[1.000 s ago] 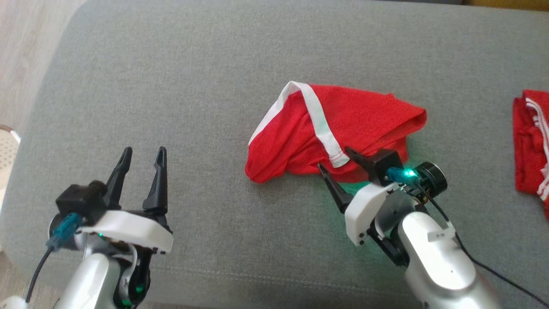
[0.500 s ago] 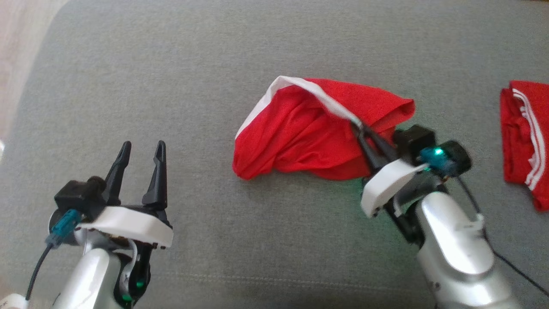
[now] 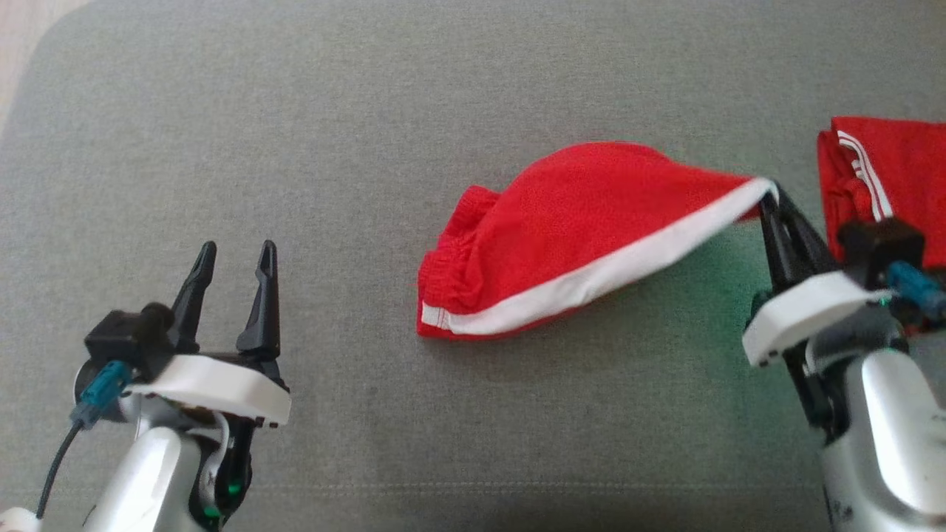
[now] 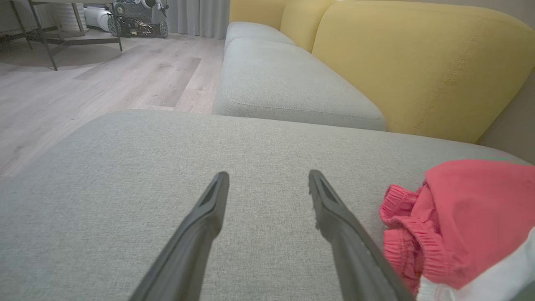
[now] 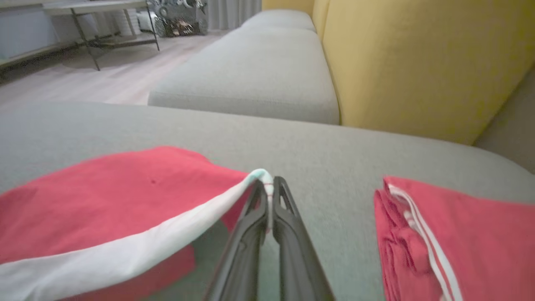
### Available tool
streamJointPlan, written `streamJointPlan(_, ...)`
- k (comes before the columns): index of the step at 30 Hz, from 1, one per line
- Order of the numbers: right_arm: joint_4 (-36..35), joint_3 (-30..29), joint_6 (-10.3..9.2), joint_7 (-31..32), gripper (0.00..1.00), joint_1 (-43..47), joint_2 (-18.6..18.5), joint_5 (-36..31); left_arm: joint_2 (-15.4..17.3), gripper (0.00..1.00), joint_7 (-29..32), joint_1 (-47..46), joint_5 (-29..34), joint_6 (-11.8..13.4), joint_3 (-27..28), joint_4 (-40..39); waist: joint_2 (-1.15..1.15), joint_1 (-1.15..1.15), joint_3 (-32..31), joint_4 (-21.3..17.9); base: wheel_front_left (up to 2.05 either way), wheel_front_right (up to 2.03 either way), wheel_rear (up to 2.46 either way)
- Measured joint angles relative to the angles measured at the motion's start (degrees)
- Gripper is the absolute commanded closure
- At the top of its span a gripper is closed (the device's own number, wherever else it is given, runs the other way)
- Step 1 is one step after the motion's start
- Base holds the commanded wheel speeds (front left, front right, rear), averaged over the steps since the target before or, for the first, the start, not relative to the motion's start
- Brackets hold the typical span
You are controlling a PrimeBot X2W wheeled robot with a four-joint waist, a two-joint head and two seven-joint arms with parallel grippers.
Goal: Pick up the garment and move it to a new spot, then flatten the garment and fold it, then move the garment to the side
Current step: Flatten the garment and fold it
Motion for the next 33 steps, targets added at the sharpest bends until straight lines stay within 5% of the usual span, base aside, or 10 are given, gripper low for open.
streamJointPlan(5, 2.48, -0.35, 0.0, 1.3, 0.98, 3.71, 0.66, 0.25, 0.08, 0.0, 0.01, -0.01, -0.08, -0.01, -0.11, -0.1, 0.0, 0.0, 0.35, -0.56, 0.0, 0.0, 0.0)
streamJointPlan(6, 3.37, -0.14, 0.0, 1.3, 0.73, 4.06, 0.93, 0.56, 0.09, 0.0, 0.01, -0.02, -0.08, -0.01, -0.14, -0.13, 0.0, 0.0, 0.41, -0.63, 0.0, 0.0, 0.0)
streamJointPlan(8, 5.17, -0.02, 0.0, 1.29, 0.0, 4.37, 1.41, 0.94, 0.08, 0.0, 0.03, -0.01, -0.08, -0.01, -0.29, -0.14, 0.0, 0.0, 0.42, -0.7, 0.0, 0.0, 0.0)
streamJointPlan(16, 5.33, -0.23, 0.0, 0.15, 0.0, 6.16, 2.19, 1.68, 0.38, 0.0, 0.02, 0.08, -0.08, 0.03, -0.62, -0.12, 0.0, 0.0, -1.11, -1.21, 0.0, 0.0, 0.0)
streamJointPlan(33, -15.11, -0.45, 0.0, -0.13, 0.0, 13.13, 3.94, 2.67, 2.21, 0.0, 0.0, 5.96, 1.31, 3.49, -0.8, -5.98, 0.0, 0.0, -5.98, -3.1, 0.0, 0.0, 0.0)
